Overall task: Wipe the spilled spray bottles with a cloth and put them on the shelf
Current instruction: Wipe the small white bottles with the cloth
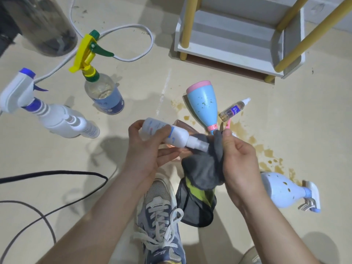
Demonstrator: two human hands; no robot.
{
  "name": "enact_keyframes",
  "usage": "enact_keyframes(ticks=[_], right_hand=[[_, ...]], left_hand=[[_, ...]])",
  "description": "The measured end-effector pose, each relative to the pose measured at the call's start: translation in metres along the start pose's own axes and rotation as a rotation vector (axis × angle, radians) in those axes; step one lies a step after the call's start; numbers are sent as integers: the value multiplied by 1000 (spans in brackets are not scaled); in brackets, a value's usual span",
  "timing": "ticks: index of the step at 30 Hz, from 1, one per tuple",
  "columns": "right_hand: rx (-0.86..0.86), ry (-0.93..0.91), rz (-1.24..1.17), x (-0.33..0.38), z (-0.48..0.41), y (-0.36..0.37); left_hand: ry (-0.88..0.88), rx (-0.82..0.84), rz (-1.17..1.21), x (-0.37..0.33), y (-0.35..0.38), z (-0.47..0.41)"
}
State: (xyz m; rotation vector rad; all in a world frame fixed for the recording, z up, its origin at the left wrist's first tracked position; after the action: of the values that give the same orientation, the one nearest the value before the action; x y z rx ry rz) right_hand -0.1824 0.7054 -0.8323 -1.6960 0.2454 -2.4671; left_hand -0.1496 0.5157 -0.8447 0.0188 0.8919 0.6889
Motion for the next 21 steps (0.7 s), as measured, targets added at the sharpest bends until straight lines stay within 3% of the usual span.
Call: enact_keyframes(ticks=[5, 8, 13, 17, 21], right_hand=[[-201, 1, -36, -1, -5, 14], [-343, 44, -183, -8, -15, 11], [-407, 57, -255, -6, -31, 19], [-213, 100, -235, -8, -17, 50], [46, 84, -155, -8, 22, 84]], left_hand=[[64, -28, 23, 8, -7, 14], [102, 40, -191, 10, -15, 20], [94, 231, -488, 25, 0, 33], [369, 55, -742, -4, 8, 34], [490, -64, -1012, -30, 2, 17]])
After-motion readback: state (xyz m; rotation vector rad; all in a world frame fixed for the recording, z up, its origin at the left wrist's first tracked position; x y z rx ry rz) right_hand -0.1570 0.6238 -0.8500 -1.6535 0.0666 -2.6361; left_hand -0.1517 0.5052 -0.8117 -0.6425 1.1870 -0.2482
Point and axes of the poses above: each hand's wrist, its own z-axis away from the middle knuckle, its own y-axis out of the palm, x = y × z, the point moved 8 cm from there along -z, towards the middle knuckle, and after that the axes turned 2 degrees about z, right-handed, at the moved point
